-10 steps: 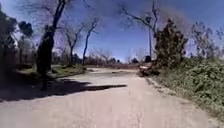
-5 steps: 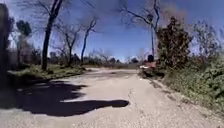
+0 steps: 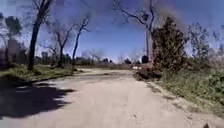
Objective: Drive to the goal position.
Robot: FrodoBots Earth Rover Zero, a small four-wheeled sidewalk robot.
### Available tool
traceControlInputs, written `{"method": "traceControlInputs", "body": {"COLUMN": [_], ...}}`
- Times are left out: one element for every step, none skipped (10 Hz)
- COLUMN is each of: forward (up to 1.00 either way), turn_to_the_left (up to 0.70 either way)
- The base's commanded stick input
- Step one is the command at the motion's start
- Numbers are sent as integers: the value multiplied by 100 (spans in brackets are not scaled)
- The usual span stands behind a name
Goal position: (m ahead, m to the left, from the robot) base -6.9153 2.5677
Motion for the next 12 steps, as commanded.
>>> {"method": "traceControlInputs", "body": {"forward": [100,100,100,100,100,100,100,100,100,66,19,0], "turn_to_the_left": [0,0,0,0,0,0,0,0,0,0,0,-51]}}
